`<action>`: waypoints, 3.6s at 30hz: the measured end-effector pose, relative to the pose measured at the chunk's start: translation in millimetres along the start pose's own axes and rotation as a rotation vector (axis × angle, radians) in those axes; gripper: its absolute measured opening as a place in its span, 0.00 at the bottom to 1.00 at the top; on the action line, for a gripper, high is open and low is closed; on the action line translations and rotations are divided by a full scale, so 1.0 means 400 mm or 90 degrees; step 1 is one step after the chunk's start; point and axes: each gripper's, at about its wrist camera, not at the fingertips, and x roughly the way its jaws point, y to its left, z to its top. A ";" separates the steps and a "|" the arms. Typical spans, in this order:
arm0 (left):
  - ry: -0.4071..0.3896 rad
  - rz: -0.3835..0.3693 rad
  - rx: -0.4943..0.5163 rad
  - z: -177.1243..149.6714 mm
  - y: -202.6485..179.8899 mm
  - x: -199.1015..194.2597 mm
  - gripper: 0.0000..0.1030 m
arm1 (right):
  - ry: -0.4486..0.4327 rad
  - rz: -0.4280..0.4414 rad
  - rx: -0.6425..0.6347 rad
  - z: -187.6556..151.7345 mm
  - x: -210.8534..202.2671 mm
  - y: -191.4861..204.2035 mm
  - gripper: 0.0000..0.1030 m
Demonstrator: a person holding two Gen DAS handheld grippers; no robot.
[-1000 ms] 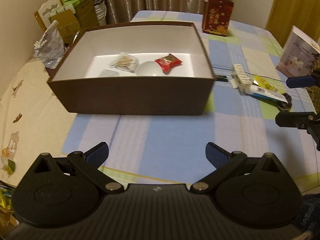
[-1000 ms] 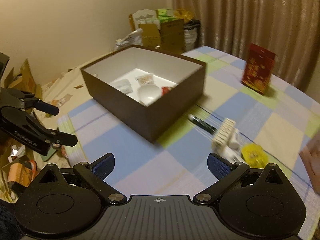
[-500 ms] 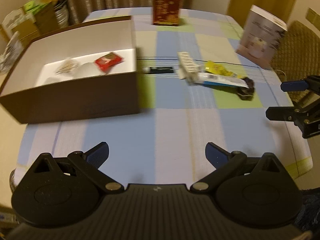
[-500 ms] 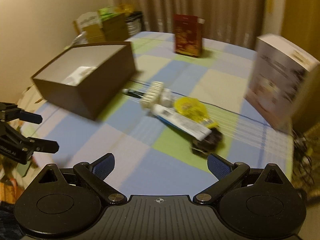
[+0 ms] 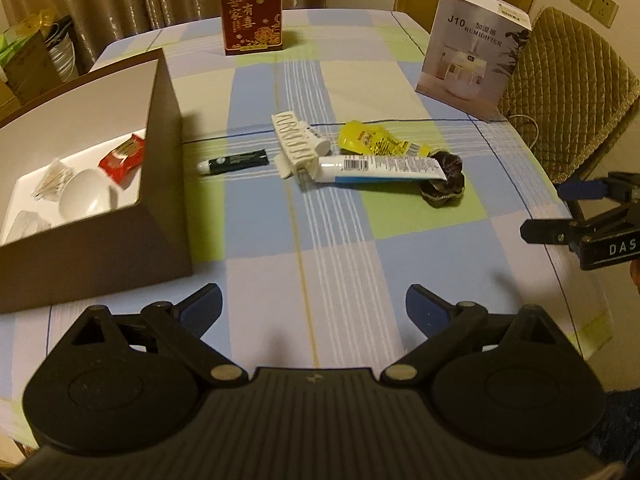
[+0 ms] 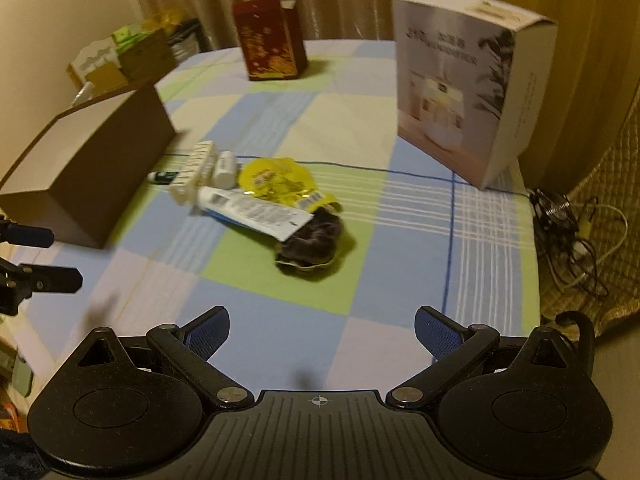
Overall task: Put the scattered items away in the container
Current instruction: 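Lower the left gripper onto the white zigzag floss-pick strip and close it, then lift the white strip with the left gripper while the right gripper grasps the green tube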
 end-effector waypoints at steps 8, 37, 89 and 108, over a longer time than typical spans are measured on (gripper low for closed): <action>-0.001 0.004 -0.007 0.089 0.003 0.075 0.83 | 0.018 -0.002 0.006 0.055 0.068 -0.050 1.00; 0.091 0.011 -0.076 0.320 0.081 0.415 0.31 | 0.061 -0.006 0.040 0.174 0.217 -0.154 1.00; 0.013 0.251 -0.302 -0.142 0.581 -0.085 0.23 | 0.035 0.287 -0.466 0.342 0.453 0.387 1.00; 0.052 0.243 -0.332 -0.206 0.734 -0.062 0.23 | 0.068 0.256 -0.555 0.346 0.590 0.497 0.18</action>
